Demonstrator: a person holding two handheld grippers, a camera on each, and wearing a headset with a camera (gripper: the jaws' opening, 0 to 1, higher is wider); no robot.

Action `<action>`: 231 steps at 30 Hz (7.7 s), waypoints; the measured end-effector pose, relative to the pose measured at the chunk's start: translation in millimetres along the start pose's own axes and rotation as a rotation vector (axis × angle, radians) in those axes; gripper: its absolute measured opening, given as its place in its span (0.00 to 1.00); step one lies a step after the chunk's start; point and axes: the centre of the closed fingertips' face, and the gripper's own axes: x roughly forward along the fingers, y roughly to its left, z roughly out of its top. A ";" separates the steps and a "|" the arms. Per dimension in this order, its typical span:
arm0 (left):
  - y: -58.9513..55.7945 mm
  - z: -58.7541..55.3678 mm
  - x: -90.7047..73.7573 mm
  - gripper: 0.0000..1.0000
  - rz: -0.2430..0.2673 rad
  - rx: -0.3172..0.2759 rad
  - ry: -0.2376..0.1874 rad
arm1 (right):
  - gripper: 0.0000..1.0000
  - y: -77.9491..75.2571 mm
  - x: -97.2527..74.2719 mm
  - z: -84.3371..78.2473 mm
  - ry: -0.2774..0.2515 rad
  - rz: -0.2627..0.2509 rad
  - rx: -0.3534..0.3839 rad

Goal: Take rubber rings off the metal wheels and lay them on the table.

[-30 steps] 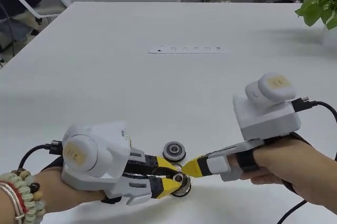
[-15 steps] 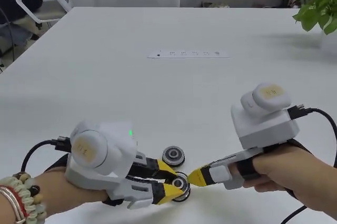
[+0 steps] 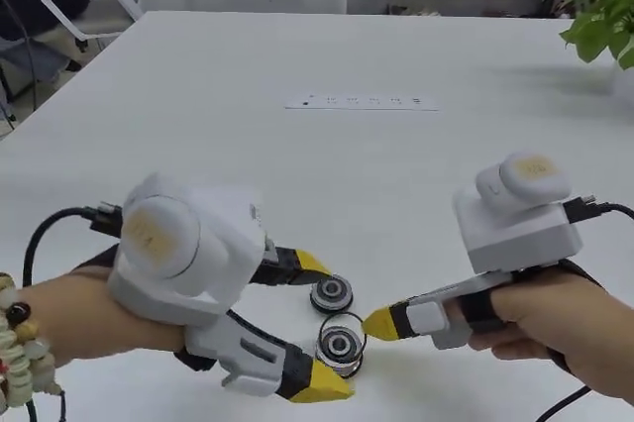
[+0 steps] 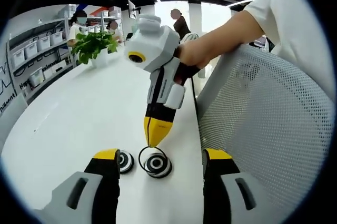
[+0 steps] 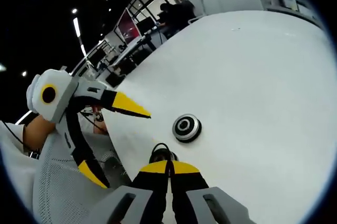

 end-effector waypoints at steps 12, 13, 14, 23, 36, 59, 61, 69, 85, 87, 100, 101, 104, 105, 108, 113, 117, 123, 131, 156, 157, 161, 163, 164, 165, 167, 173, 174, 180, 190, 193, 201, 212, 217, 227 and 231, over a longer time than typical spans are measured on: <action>-3.4 3.9 -64.4 0.75 0.073 -0.045 -0.012 | 0.00 -1.0 -7.8 8.9 -0.038 -0.005 -0.004; -2.3 4.3 -68.6 0.76 0.089 -0.053 -0.021 | 0.00 -1.2 -8.4 9.7 -0.042 -0.004 -0.001; -1.8 4.7 -74.8 0.77 0.108 -0.068 -0.035 | 0.00 -1.1 -8.9 10.5 -0.046 -0.003 0.001; 6.5 -21.7 -105.6 0.80 0.259 -0.171 -0.048 | 0.00 2.3 -15.9 17.5 -0.091 0.003 0.022; -7.2 -37.1 -106.3 0.87 0.315 -0.254 -0.075 | 0.00 -0.5 -25.3 27.3 -0.148 -0.005 0.045; -3.6 -52.5 -102.2 0.86 0.359 -0.324 -0.076 | 0.00 12.8 -19.3 39.2 -0.183 -0.005 -0.018; -2.7 -53.6 -102.9 0.86 0.364 -0.327 -0.075 | 0.00 17.8 -16.0 38.7 -0.177 0.005 -0.032; -4.9 -57.8 -100.3 0.86 0.345 -0.347 -0.063 | 0.00 36.2 1.1 29.7 -0.138 0.054 -0.105; -5.0 -59.1 -101.5 0.84 0.351 -0.358 -0.051 | 0.00 60.2 29.8 11.0 -0.103 0.077 -0.325; -4.7 -58.4 -101.8 0.84 0.353 -0.358 -0.055 | 0.00 61.6 33.6 10.1 -0.105 0.072 -0.358; -3.4 -56.7 -103.2 0.83 0.360 -0.360 -0.070 | 0.00 54.1 52.0 -0.9 -0.051 0.016 -0.414; -3.4 -56.6 -103.3 0.83 0.361 -0.360 -0.071 | 0.00 52.1 51.9 -0.8 -0.050 0.006 -0.417; -3.4 -56.6 -103.3 0.83 0.361 -0.359 -0.070 | 0.00 47.4 51.7 0.3 -0.053 -0.014 -0.433; -3.4 -56.7 -103.4 0.83 0.361 -0.358 -0.070 | 0.00 46.5 51.5 0.9 -0.055 -0.017 -0.433; -3.1 -56.6 -103.7 0.83 0.363 -0.357 -0.071 | 0.00 44.2 50.7 3.3 -0.064 -0.025 -0.429; -3.3 -57.8 -103.8 0.82 0.363 -0.358 -0.066 | 0.03 41.2 48.8 6.8 -0.072 -0.036 -0.436; -3.2 -57.8 -103.9 0.82 0.365 -0.355 -0.065 | 0.04 41.3 45.2 12.7 -0.089 -0.027 -0.402; -2.9 -58.2 -104.1 0.81 0.366 -0.358 -0.066 | 0.06 42.7 37.1 23.7 -0.124 -0.012 -0.371; -2.6 -58.1 -104.7 0.81 0.371 -0.358 -0.066 | 0.08 46.7 25.4 39.3 -0.167 -0.017 -0.389; -2.6 -58.2 -104.6 0.81 0.369 -0.360 -0.067 | 0.18 40.8 -9.1 49.7 -0.179 0.012 -0.469; -2.8 -58.4 -104.5 0.80 0.368 -0.360 -0.066 | 0.18 37.3 -9.9 47.9 -0.174 0.012 -0.465; -3.5 -58.4 -103.9 0.80 0.366 -0.359 -0.061 | 0.19 24.8 -12.4 40.9 -0.156 0.010 -0.444; -3.8 -58.7 -103.6 0.80 0.364 -0.359 -0.059 | 0.19 16.5 -12.9 38.4 -0.144 0.003 -0.429; -4.0 -58.9 -103.4 0.80 0.363 -0.358 -0.057 | 0.19 12.4 -13.1 36.9 -0.138 -0.001 -0.428; -4.0 -59.1 -103.4 0.81 0.363 -0.358 -0.056 | 0.20 10.3 -12.6 35.0 -0.129 -0.004 -0.430; -3.7 -59.6 -103.7 0.81 0.365 -0.355 -0.051 | 0.20 6.4 -10.8 28.9 -0.100 -0.004 -0.439; -6.8 -59.8 -100.3 0.81 0.342 -0.318 -0.024 | 0.21 4.1 -4.0 12.4 -0.032 0.012 -0.460; -6.4 -61.7 -100.5 0.81 0.342 -0.284 0.006 | 0.21 3.5 -2.7 9.3 -0.019 0.014 -0.464; -10.0 -50.6 -94.7 0.80 0.305 -0.204 0.021 | 0.23 2.5 1.3 -2.7 0.036 0.026 -0.487; -6.5 -37.4 -83.1 0.78 0.237 -0.078 0.087 | 0.24 6.5 7.8 -16.1 0.096 0.044 -0.526; -6.6 -24.2 -75.8 0.73 0.197 -0.059 0.062 | 0.24 6.7 9.4 -19.5 0.112 0.046 -0.538; -1.1 4.1 -50.5 0.67 0.124 -0.021 0.007 | 0.24 7.1 11.5 -22.7 0.128 0.048 -0.556; 20.5 12.0 -16.4 0.57 0.140 0.112 -0.014 | 0.24 5.3 12.5 -24.6 0.133 0.042 -0.569; 14.2 2.9 4.9 0.53 0.102 0.093 -0.008 | 0.26 5.9 15.1 -27.2 0.141 0.042 -0.587; 22.3 -21.1 25.9 0.37 0.127 -0.008 -0.009 | 0.25 4.9 16.7 -26.3 0.138 0.032 -0.603; 19.3 -29.5 31.3 0.31 0.109 -0.093 -0.005 | 0.24 3.8 17.7 -27.3 0.143 0.027 -0.609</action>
